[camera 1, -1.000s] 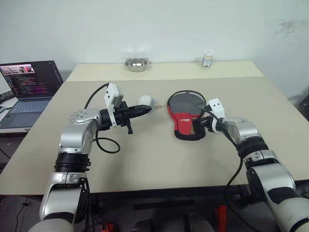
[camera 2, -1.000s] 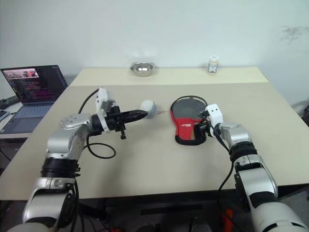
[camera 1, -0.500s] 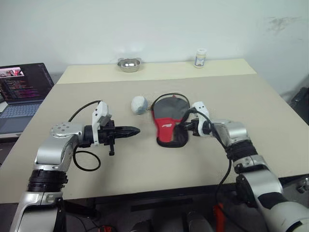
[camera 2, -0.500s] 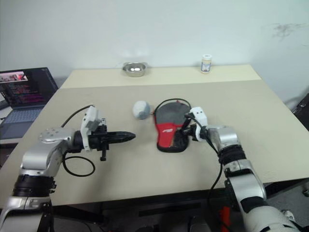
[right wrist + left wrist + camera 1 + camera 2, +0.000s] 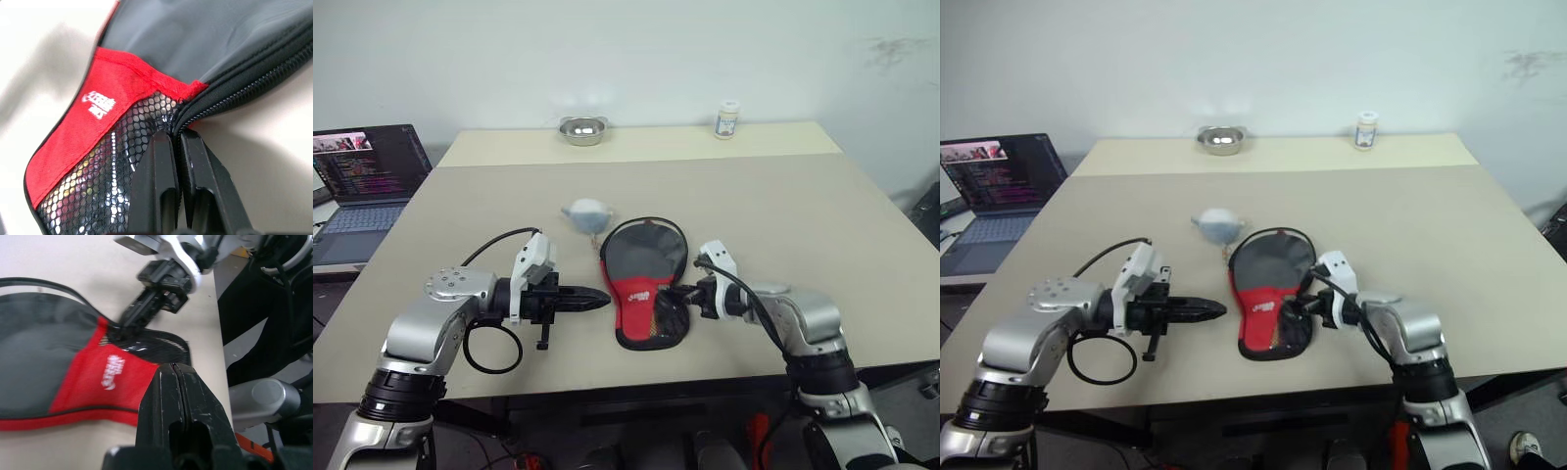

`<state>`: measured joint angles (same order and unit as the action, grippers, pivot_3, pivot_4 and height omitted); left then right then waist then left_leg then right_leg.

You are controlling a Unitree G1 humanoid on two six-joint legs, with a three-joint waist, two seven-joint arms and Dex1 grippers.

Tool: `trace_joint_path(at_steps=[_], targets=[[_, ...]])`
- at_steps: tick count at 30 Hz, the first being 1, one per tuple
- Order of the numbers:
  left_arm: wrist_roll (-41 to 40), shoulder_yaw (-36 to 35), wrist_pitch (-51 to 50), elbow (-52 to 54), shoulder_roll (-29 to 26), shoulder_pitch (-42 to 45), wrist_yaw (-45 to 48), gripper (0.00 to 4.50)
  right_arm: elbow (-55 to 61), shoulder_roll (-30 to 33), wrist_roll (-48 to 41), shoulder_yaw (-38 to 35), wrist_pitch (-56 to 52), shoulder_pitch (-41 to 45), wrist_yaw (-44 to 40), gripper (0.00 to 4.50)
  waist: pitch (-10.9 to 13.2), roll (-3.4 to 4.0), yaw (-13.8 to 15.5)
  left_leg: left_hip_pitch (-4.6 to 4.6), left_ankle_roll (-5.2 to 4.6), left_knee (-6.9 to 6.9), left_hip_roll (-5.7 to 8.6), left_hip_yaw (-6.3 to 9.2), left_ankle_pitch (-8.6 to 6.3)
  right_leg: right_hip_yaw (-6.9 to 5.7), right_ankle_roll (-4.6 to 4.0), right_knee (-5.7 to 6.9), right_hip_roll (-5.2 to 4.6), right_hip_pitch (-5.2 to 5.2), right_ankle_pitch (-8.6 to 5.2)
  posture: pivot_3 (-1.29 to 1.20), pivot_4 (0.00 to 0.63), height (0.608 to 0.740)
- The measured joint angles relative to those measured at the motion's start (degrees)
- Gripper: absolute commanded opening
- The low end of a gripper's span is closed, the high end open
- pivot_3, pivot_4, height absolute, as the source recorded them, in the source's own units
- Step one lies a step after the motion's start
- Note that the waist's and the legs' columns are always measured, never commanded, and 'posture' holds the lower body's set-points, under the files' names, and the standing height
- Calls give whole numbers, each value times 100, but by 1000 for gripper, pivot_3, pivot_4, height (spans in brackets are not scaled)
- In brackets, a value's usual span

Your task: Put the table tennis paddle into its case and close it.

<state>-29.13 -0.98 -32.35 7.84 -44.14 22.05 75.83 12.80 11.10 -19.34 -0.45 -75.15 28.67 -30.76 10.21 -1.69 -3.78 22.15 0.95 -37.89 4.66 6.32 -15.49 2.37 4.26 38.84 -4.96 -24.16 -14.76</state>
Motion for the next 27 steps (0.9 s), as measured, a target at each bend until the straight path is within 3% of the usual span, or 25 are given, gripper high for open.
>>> trace_joint_path(at_steps=[10,24,27], targets=[[-23,182,-226,212,-83,131,10,0,1052,-215,-306,-418,-1012,-498,601,17,0,0,100,-2,0,0,-2,-3,0,-4,-1,-2,4,5,0,0,150,740],[27,184,165,-98,-123,-56,133,0,1338,-389,-491,-557,-1392,-617,947,17,0,0,100,-4,-1,4,-6,-5,0,-4,-2,-9,6,6,0,0,150,740],[30,184,263,-127,-126,-158,133,0,1336,-409,-484,-542,-1351,-623,1042,763,0,0,100,-4,-1,4,-7,-4,-1,-5,-3,-10,5,6,0,0,150,740]])
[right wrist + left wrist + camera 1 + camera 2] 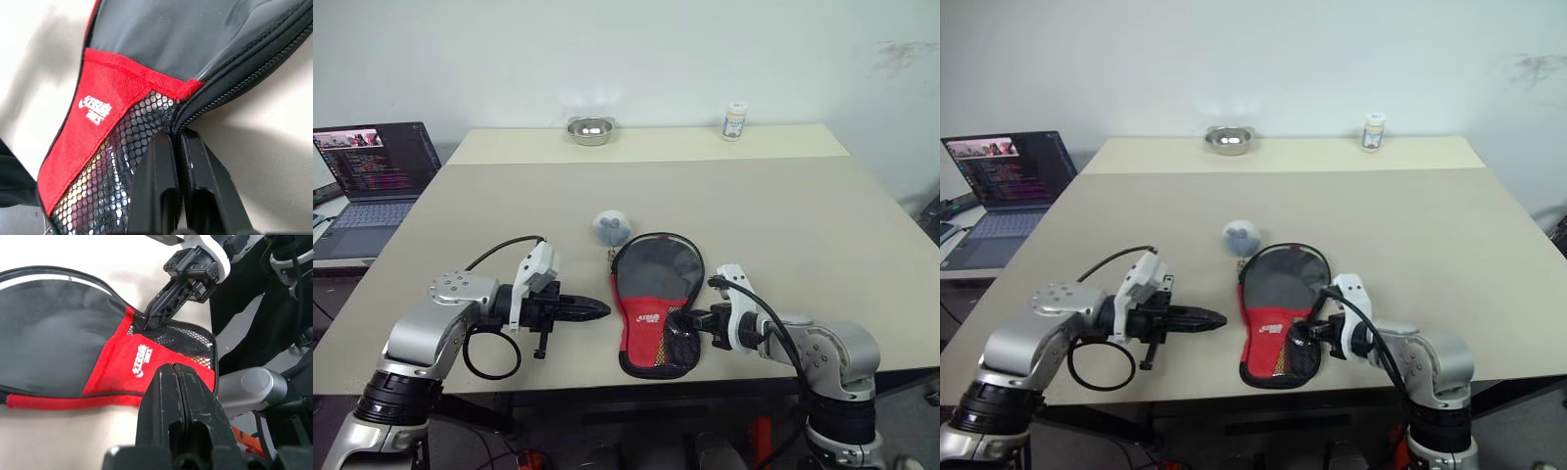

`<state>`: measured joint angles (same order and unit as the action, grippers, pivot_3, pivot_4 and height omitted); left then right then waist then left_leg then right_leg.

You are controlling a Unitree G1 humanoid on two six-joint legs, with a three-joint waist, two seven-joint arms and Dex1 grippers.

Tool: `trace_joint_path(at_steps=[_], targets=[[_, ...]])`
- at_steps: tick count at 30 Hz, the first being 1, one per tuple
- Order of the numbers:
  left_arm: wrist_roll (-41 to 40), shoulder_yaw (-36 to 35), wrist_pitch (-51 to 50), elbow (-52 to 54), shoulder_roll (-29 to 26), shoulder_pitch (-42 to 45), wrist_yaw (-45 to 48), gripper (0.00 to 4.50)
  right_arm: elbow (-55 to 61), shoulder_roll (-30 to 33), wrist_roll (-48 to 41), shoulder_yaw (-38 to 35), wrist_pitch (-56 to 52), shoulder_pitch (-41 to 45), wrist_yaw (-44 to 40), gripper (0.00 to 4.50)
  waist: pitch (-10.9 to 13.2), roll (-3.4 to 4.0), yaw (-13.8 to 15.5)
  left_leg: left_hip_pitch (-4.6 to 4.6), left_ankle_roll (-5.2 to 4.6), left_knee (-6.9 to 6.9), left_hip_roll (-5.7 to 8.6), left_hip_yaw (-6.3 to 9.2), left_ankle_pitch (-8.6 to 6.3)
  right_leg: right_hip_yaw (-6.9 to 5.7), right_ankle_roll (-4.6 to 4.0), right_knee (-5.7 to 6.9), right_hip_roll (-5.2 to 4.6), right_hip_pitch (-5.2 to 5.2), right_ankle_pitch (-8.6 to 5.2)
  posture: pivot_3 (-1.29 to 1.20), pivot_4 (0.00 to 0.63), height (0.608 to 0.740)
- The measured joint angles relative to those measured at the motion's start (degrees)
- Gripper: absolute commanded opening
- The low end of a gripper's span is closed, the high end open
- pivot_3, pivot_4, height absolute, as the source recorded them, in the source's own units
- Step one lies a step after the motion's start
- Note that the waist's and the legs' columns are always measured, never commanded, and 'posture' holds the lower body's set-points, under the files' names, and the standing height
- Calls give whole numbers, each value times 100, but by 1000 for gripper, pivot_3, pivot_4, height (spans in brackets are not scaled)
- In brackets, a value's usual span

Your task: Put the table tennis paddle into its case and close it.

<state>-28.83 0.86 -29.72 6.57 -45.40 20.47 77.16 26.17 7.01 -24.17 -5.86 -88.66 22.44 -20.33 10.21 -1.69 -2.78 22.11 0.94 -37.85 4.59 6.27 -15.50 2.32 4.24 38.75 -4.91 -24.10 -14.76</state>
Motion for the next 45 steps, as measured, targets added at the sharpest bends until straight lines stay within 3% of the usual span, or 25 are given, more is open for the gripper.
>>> trace_joint_path(at_steps=[4,5,8,14,16,18,24,28,33,38,45], targets=[[-1,0,20,1,-6,-22,-8,0,14,265,-10,36,7,1,32,1990,0,0,2,0,-1,0,1,0,0,-1,0,-1,0,3,0,0,150,740],[-1,0,19,2,-7,-22,-12,0,73,386,-45,78,11,0,4,1990,0,0,2,0,-1,0,0,0,0,-2,0,-1,0,3,0,0,150,740],[-2,0,18,9,-9,-23,-31,0,419,921,-232,275,-31,-71,-188,2583,0,0,7,0,-2,0,-2,0,-1,-4,0,-5,0,4,0,0,150,740],[-3,-5,32,4,-8,-23,-67,0,1044,1771,-905,497,-90,8,-913,4475,1,1,3,0,-5,-2,-5,-4,-2,-6,0,-12,4,9,0,0,150,740],[0,-34,76,-53,-7,-21,-155,0,994,2306,-913,591,372,374,-1218,4475,3,2,2,0,-7,-3,-7,-11,-3,-6,1,-18,5,10,0,0,150,740],[-2,-121,109,-166,22,-3,-299,0,772,2416,-836,639,938,757,-1320,4475,2,0,-2,-9,-7,-1,-17,-8,-3,-11,-2,-19,8,16,2,0,150,740],[15,-548,151,-554,174,109,-1075,0,-878,1565,-55,1379,2710,1389,-1062,4475,1,-2,-8,-15,-5,-1,-21,-9,-3,-5,-13,-15,17,16,9,0,150,740],[316,-720,429,-1078,219,252,-1671,921,-2037,943,497,2005,3588,1429,-914,4500,2,-1,-1,2,-2,0,-19,-8,-4,-3,-15,-14,17,-6,10,0,150,740],[573,-768,912,-1810,383,681,-1965,2794,-2339,986,842,2191,4102,1202,-958,4500,1,-3,95,14,4,-2,-16,-2,-7,-15,-15,-27,18,-6,10,0,150,740],[1051,-677,1722,-3267,691,1800,-2087,4479,-2286,956,934,2258,4175,994,-997,4500,-1,-5,110,16,4,-8,-15,2,-7,-22,-16,-20,31,-3,11,0,150,740],[1722,-211,2540,-5455,1322,3302,-2007,4479,-2200,716,963,2331,4155,968,-962,4500,-1,-6,84,25,6,-11,-14,-2,-6,-18,-16,-16,35,-13,12,0,150,740]])
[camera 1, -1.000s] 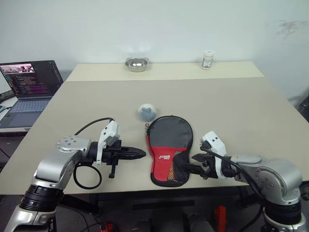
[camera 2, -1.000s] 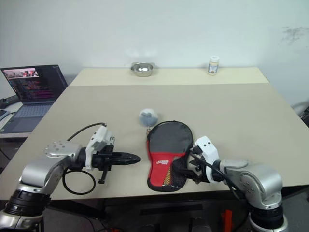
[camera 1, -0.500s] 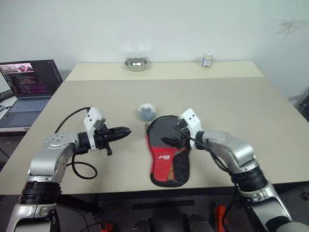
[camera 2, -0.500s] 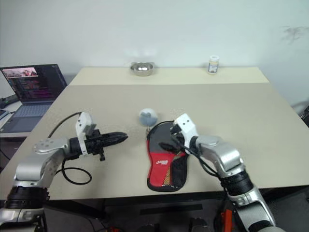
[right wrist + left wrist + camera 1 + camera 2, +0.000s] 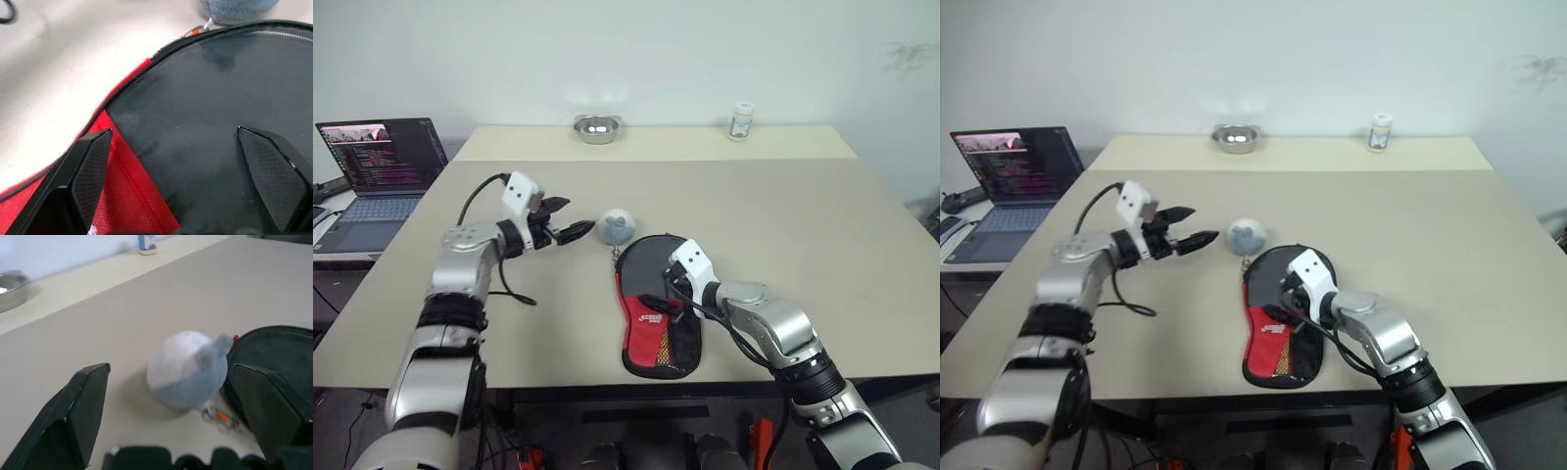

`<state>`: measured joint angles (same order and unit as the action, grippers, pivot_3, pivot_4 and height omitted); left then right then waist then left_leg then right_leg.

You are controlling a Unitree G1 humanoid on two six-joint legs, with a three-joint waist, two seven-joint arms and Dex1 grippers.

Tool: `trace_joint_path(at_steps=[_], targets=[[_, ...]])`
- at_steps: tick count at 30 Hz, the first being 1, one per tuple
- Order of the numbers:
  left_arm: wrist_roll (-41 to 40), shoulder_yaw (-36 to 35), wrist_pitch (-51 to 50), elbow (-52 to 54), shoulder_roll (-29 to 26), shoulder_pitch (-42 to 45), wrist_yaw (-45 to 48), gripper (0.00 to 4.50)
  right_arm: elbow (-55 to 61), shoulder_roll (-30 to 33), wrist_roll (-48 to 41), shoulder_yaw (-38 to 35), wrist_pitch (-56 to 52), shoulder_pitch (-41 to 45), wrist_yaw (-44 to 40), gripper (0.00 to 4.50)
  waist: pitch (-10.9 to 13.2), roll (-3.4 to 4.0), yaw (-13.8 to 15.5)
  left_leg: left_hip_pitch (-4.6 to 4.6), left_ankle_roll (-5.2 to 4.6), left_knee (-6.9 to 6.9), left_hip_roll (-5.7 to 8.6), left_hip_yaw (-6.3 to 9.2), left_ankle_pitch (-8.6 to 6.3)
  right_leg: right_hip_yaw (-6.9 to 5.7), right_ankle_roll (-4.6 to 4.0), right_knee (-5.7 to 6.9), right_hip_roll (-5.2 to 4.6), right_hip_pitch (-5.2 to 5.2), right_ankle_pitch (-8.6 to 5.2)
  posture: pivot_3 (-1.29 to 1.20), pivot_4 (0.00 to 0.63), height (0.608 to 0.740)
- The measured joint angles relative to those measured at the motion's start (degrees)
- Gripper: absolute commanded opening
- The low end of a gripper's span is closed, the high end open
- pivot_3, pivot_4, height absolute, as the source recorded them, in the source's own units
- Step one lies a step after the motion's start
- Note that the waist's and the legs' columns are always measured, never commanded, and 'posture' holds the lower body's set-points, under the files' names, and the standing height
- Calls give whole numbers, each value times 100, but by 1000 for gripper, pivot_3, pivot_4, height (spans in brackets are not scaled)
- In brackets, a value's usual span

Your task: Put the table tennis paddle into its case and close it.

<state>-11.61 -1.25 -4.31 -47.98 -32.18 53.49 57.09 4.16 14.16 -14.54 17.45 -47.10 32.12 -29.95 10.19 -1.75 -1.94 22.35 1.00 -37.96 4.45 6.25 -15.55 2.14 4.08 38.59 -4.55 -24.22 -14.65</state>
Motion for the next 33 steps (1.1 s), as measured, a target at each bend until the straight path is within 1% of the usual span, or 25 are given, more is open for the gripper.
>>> trace_joint_path(at_steps=[3,7,11,15,17,18,20,23,27,28,29,30,33], targets=[[388,284,376,-919,146,520,219,4479,57,-34,10,28,-41,-10,21,4500,0,0,-36,9,0,1,0,-1,0,2,0,0,2,-12,0,0,150,740],[822,368,648,-2006,429,1094,-136,4479,73,-132,55,30,-83,-10,132,4500,0,0,-49,20,-1,-2,1,1,0,0,0,2,3,-20,0,0,150,740],[1146,448,722,-2440,628,1359,-428,4479,84,-228,116,43,-105,-9,213,4500,0,-1,-56,21,-1,-2,1,1,-1,1,0,4,3,-22,0,0,150,740],[1417,542,726,-2657,833,1377,-634,4479,198,-259,208,58,-135,-8,288,4500,0,-1,-58,25,-1,-3,2,1,0,2,1,7,4,-26,0,0,150,740],[1503,550,759,-2671,871,1377,-624,4117,226,-234,261,59,-134,-3,314,4500,0,0,-58,27,-1,-3,2,1,0,2,0,9,4,-29,0,0,150,740],[1527,547,778,-2671,870,1377,-622,3866,226,-219,291,55,-133,4,351,4500,0,0,-62,26,-1,-3,2,0,0,3,0,11,4,-30,0,0,150,740],[1535,538,787,-2671,870,1377,-623,3222,222,-232,318,17,-124,44,395,4500,0,0,-62,28,-1,-5,2,0,0,3,0,16,4,-34,0,0,150,740],[1538,531,786,-2671,868,1372,-617,2139,115,-281,362,-67,-24,281,413,4500,0,-1,-69,30,-1,-8,3,-1,0,5,0,24,4,-40,0,0,150,740],[1538,526,776,-2671,864,1359,-587,781,-490,-406,477,-68,245,501,417,4500,-1,-2,-87,30,-1,-9,3,-1,0,5,0,26,4,-40,0,0,150,740],[1537,525,774,-2670,863,1356,-575,512,-635,-435,502,-59,273,501,413,4500,-1,-2,-93,31,-1,-9,3,-1,1,5,0,27,4,-41,0,0,150,740],[1538,525,770,-2671,863,1355,-575,278,-801,-459,527,-36,287,501,392,4500,-1,-2,-99,32,0,-9,3,-2,1,7,0,27,4,-43,0,0,150,740],[1543,525,768,-2670,861,1354,-582,156,-896,-456,561,-21,343,498,367,4500,-1,-2,-103,34,0,-10,4,-2,1,7,0,27,4,-44,0,0,150,740],[1659,548,780,-2670,877,1361,-776,108,-946,-379,649,27,428,497,204,4500,-4,-7,-112,33,0,-11,4,-2,1,8,0,29,4,-45,0,0,150,740]])
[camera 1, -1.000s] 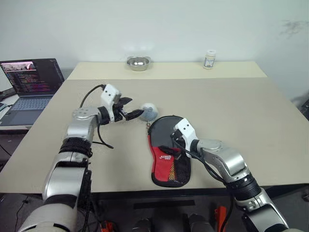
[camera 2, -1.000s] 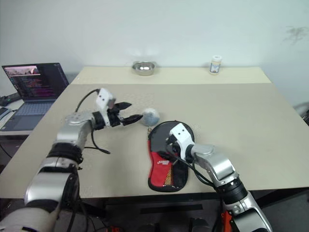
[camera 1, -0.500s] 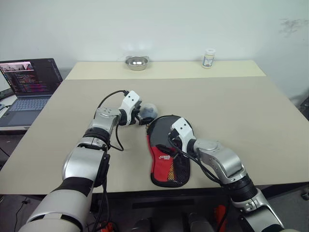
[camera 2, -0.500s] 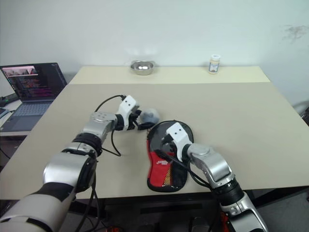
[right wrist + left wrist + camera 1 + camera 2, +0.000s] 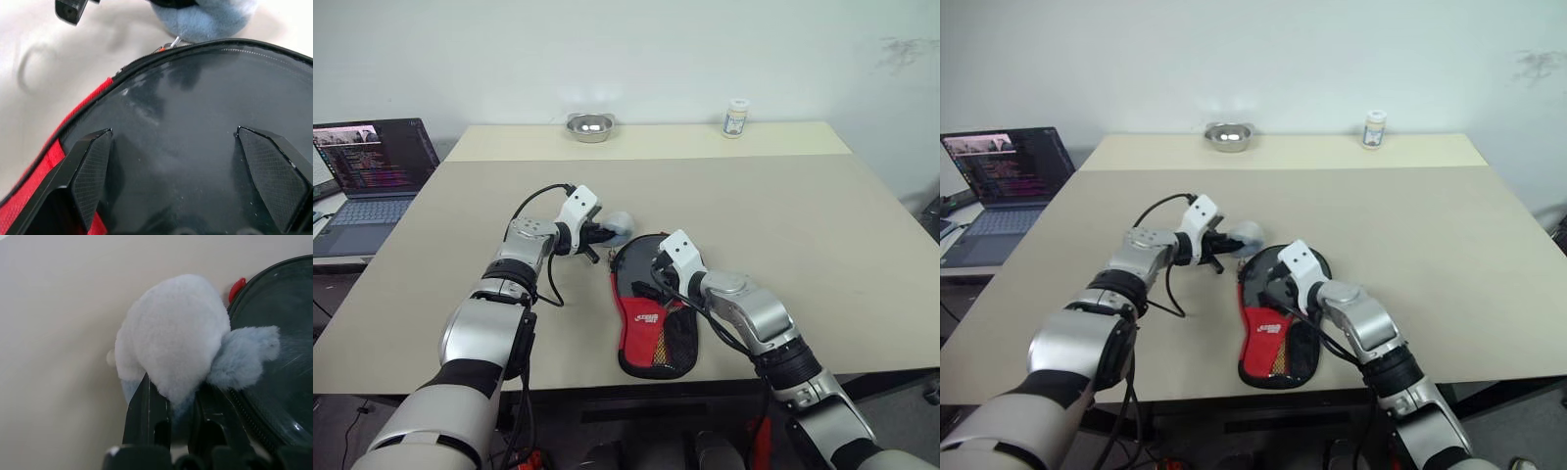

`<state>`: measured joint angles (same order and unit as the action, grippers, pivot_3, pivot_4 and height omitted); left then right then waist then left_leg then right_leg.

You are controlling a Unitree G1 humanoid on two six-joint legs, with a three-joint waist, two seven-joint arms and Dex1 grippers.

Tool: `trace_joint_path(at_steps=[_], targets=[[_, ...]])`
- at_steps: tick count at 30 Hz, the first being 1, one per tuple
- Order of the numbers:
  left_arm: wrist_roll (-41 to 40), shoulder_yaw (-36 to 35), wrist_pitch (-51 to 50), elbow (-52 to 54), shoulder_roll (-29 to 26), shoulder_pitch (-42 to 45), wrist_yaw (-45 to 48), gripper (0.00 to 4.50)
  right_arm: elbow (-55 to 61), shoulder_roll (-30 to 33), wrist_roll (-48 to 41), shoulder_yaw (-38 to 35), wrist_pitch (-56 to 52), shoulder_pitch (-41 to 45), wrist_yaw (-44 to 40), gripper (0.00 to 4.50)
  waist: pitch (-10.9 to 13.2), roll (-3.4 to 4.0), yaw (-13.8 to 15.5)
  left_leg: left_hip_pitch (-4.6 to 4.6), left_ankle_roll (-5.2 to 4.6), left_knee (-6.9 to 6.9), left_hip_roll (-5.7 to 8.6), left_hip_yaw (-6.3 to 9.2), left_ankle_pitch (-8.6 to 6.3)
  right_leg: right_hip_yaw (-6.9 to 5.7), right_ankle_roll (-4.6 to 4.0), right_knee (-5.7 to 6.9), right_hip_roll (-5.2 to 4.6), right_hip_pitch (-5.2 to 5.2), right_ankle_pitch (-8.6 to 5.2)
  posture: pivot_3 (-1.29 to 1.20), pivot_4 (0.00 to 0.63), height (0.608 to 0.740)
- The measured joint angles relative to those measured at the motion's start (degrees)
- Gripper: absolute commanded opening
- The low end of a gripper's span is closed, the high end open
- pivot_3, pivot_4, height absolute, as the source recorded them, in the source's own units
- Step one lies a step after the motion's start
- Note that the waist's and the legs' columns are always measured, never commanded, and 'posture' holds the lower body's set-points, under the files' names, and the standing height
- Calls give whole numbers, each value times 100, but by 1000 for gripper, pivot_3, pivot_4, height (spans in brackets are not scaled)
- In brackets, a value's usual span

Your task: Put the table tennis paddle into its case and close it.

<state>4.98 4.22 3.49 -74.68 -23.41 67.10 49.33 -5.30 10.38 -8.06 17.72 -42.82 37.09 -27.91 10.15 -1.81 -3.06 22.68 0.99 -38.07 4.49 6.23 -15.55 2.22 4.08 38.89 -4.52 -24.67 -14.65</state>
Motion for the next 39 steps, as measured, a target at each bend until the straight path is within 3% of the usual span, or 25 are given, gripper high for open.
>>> trace_joint_path(at_steps=[11,18,29,39], targets=[[1529,939,361,-400,765,860,-2438,107,71,246,159,204,-21,-184,-444,4500,-23,-31,77,-68,-2,1,0,1,-1,-3,3,2,2,68,-1,0,150,740],[2207,1406,881,-573,1530,1126,-3115,98,278,287,259,282,-21,-338,-496,4500,-34,-34,110,-75,-2,3,-1,-3,-2,2,4,0,5,72,-1,0,150,740],[2347,1475,1850,-573,2452,1234,-2711,90,474,220,361,339,-29,-504,-495,4500,-42,-27,103,-81,-2,6,-5,-7,-2,4,5,-5,7,79,-2,0,150,740],[2052,1113,1928,-575,2442,1150,-1755,90,531,125,439,418,-20,-502,-569,4500,-51,-11,61,-86,-3,9,-7,-7,-2,5,6,-7,12,79,-3,0,150,740]])
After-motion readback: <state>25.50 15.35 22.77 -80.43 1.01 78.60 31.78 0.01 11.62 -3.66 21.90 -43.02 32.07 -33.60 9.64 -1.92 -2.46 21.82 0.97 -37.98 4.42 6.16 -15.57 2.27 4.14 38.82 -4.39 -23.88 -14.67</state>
